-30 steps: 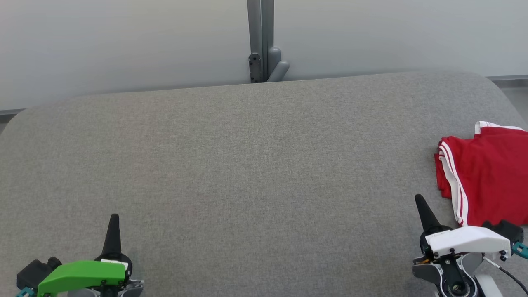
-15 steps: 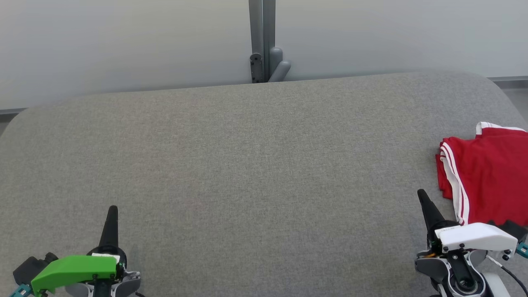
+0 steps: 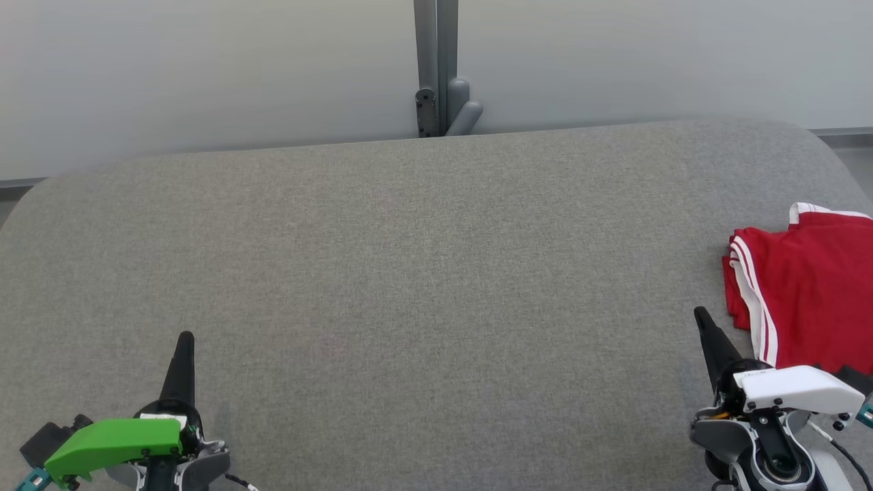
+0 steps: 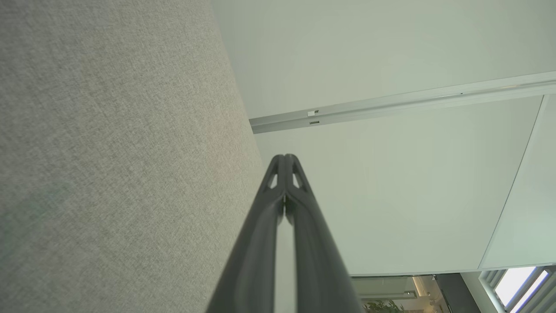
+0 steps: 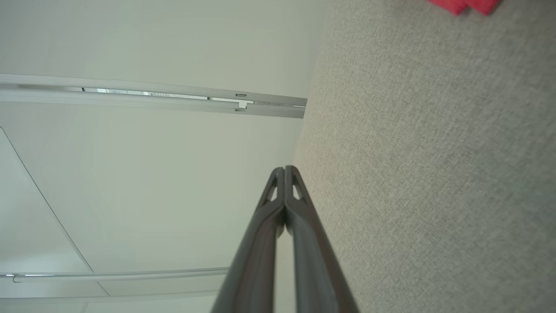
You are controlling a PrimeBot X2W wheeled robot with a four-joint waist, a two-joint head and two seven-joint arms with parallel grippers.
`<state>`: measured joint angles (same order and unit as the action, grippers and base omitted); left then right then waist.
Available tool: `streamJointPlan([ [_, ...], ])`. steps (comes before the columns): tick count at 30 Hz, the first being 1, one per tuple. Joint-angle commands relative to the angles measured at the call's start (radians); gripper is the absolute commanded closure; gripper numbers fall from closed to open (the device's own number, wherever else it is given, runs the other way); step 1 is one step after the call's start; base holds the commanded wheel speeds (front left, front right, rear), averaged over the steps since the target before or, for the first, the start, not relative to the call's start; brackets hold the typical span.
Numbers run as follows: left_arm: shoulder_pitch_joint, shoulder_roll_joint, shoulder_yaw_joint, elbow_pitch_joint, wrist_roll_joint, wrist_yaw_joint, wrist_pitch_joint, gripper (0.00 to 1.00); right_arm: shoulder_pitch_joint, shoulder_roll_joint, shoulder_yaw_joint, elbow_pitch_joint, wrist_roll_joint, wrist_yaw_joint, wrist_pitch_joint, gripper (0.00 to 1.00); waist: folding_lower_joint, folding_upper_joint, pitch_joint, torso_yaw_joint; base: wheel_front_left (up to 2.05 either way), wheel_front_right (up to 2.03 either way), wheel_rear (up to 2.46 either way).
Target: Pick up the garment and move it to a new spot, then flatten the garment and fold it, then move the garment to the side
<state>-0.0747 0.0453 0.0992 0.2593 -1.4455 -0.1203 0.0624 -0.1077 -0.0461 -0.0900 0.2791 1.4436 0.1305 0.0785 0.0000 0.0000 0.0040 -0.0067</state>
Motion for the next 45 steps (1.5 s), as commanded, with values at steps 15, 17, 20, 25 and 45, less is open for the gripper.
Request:
streamJointPlan([
  [15, -0.029, 0.008, 0.013, -0.018, -0.125, -0.012, 0.034, 1.0, -0.014, -0.006, -0.022, -0.024, 0.127, 0.0, 0.036, 1.0, 0.0, 0.0, -0.001, 0.005, 0.0, 0.0, 0.0],
  [17, -0.03, 0.008, 0.014, -0.019, -0.141, -0.013, 0.038, 1.0, -0.014, -0.006, -0.023, -0.026, 0.139, 0.0, 0.039, 1.0, 0.0, 0.0, -0.001, 0.005, 0.0, 0.0, 0.0],
  [20, -0.034, 0.008, 0.016, -0.022, -0.166, -0.014, 0.045, 1.0, -0.014, -0.006, -0.028, -0.03, 0.166, 0.0, 0.047, 1.0, 0.0, 0.0, -0.001, 0.006, 0.0, 0.0, 0.0],
  [25, -0.035, 0.008, 0.015, -0.022, -0.169, -0.014, 0.046, 1.0, -0.013, -0.006, -0.028, -0.03, 0.171, 0.0, 0.049, 1.0, 0.0, 0.0, -0.001, 0.007, 0.0, 0.0, 0.0],
  [45, -0.035, 0.008, 0.015, -0.022, -0.169, -0.014, 0.046, 1.0, -0.013, -0.006, -0.028, -0.03, 0.171, 0.0, 0.049, 1.0, 0.0, 0.0, -0.001, 0.007, 0.0, 0.0, 0.0],
])
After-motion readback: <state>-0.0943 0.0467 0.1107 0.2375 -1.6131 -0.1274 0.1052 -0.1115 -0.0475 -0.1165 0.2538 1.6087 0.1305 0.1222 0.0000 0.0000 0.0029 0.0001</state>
